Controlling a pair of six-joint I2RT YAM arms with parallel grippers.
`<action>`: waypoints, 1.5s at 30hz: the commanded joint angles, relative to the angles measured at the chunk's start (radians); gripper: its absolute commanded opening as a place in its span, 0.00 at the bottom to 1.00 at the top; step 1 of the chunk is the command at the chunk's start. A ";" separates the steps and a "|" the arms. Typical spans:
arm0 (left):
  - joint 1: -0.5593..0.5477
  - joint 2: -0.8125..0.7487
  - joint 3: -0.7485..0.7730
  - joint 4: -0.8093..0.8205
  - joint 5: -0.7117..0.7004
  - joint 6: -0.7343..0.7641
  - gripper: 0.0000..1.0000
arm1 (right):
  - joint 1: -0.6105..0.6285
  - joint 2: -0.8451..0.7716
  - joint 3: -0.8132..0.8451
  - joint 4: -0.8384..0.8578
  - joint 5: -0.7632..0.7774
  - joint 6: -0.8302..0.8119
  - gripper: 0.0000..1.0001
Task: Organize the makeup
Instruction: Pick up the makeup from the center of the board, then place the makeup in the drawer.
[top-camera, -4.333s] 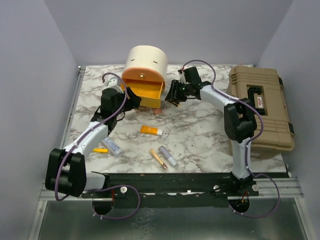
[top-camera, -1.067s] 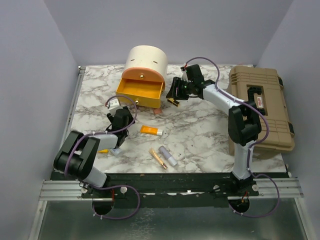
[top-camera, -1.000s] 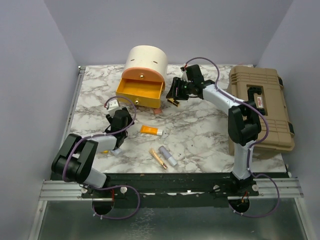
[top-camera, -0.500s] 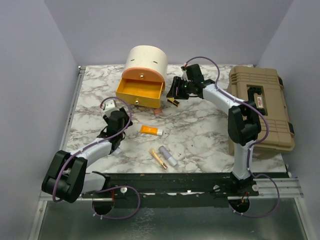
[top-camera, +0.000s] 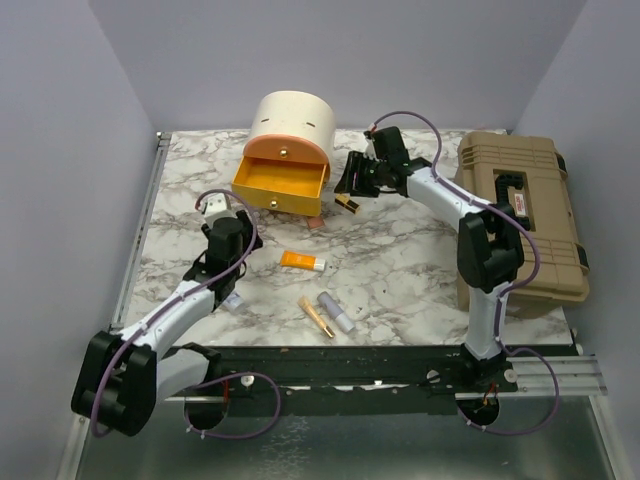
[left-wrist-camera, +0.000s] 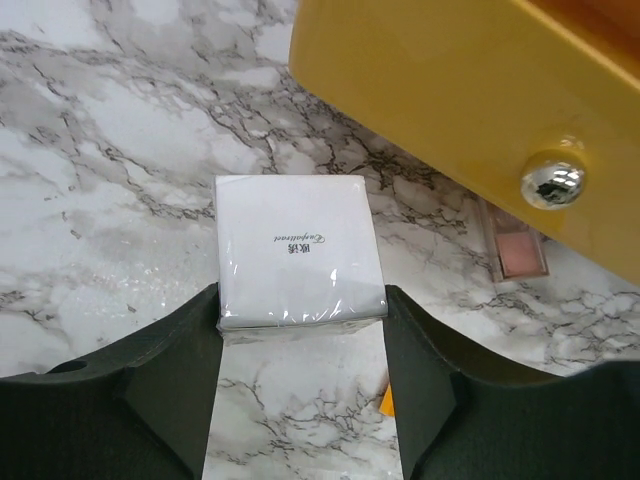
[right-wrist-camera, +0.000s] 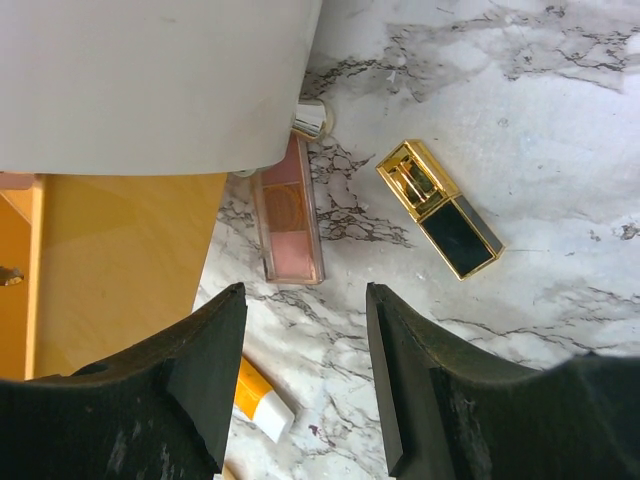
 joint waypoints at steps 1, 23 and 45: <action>-0.001 -0.115 0.066 -0.063 -0.027 0.050 0.29 | 0.004 -0.073 0.001 -0.021 0.054 -0.013 0.57; -0.001 -0.155 0.400 -0.197 0.005 0.205 0.29 | 0.151 -0.062 0.148 -0.112 0.268 0.088 0.57; 0.004 0.167 0.690 -0.205 0.235 0.335 0.30 | 0.168 -0.021 0.225 -0.204 0.196 -0.078 0.17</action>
